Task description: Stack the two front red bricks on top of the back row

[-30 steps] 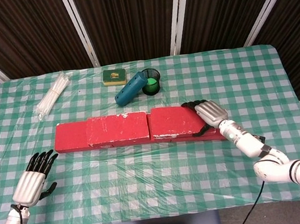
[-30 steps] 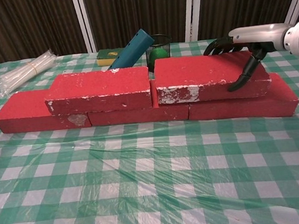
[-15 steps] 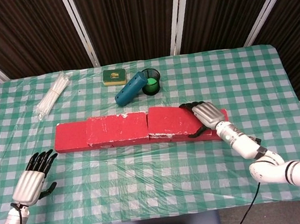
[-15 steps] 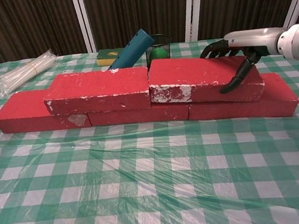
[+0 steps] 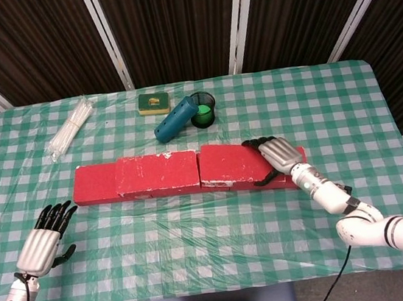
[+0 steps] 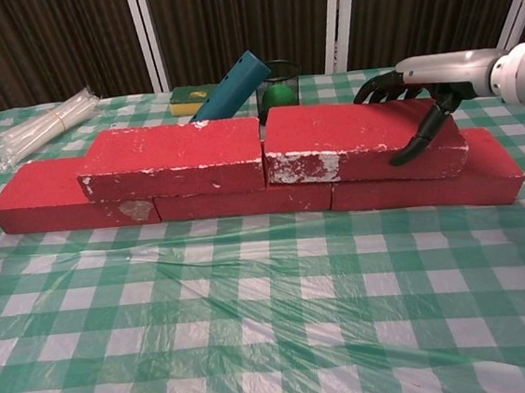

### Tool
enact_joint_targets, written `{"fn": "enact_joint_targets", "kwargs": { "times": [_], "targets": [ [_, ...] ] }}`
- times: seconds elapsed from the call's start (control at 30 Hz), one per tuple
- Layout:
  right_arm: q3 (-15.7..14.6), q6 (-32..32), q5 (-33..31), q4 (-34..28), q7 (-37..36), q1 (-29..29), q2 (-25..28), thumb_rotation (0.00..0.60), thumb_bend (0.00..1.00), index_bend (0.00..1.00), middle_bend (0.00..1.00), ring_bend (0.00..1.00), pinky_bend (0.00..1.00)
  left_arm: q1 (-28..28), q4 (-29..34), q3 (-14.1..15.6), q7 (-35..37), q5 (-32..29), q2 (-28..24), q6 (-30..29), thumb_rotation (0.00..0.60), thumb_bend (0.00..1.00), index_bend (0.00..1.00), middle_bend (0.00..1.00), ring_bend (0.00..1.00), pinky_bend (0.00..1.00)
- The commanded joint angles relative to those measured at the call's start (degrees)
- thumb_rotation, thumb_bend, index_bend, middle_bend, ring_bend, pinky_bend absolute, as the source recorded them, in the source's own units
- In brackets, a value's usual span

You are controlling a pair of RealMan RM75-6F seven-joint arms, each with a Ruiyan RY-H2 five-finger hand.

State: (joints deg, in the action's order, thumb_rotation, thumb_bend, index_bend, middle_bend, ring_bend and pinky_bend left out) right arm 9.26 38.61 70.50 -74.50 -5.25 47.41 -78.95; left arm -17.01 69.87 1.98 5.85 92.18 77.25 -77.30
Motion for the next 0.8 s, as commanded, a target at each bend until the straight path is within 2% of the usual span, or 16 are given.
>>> {"fn": "enact_joint_targets", "kwargs": {
  "times": [0.03, 0.4, 0.5, 0.63, 0.8],
  "targets": [
    [-0.08, -0.04, 0.18, 0.0, -0.04, 0.07, 0.04, 0.525, 0.2, 0.32, 0.33, 0.28, 0.35, 0.02, 0.01, -0.02, -0.05, -0.01, 0.01, -0.04, 0.6, 0.32, 0.0, 0.0, 0.0, 0.01],
    [-0.43, 0.38, 1.95, 1.77, -1.2, 0.28, -0.91, 0.526, 0.2, 0.29, 0.31, 0.27, 0.35, -0.11, -0.09, -0.07, -0.54, -0.13, 0.34, 0.3, 0.6, 0.32, 0.0, 0.0, 0.0, 0.01],
    [-0.51, 0.24, 2.13, 2.41, -1.55, 0.37, -1.25, 0.527, 0.2, 0.24, 0.26, 0.23, 0.35, -0.19, -0.19, -0.09, -0.13, -0.14, 0.39, 0.4, 0.6, 0.32, 0.0, 0.0, 0.0, 0.01],
    [-0.51, 0.03, 2.33, 2.82, -2.15, 0.49, -1.51, 0.524, 0.2, 0.12, 0.16, 0.15, 0.35, -0.25, -0.38, -0.14, 0.22, -0.2, 0.44, 0.48, 0.6, 0.32, 0.0, 0.0, 0.0, 0.01],
    [-0.63, -0.98, 2.12, 2.37, -2.44, 0.77, -1.21, 0.522, 0.17, 0.01, 0.11, 0.11, 0.33, -0.26, -0.28, -0.04, 0.37, -0.25, 0.41, 0.66, 0.6, 0.32, 0.0, 0.0, 0.0, 0.01]
  ]
}}
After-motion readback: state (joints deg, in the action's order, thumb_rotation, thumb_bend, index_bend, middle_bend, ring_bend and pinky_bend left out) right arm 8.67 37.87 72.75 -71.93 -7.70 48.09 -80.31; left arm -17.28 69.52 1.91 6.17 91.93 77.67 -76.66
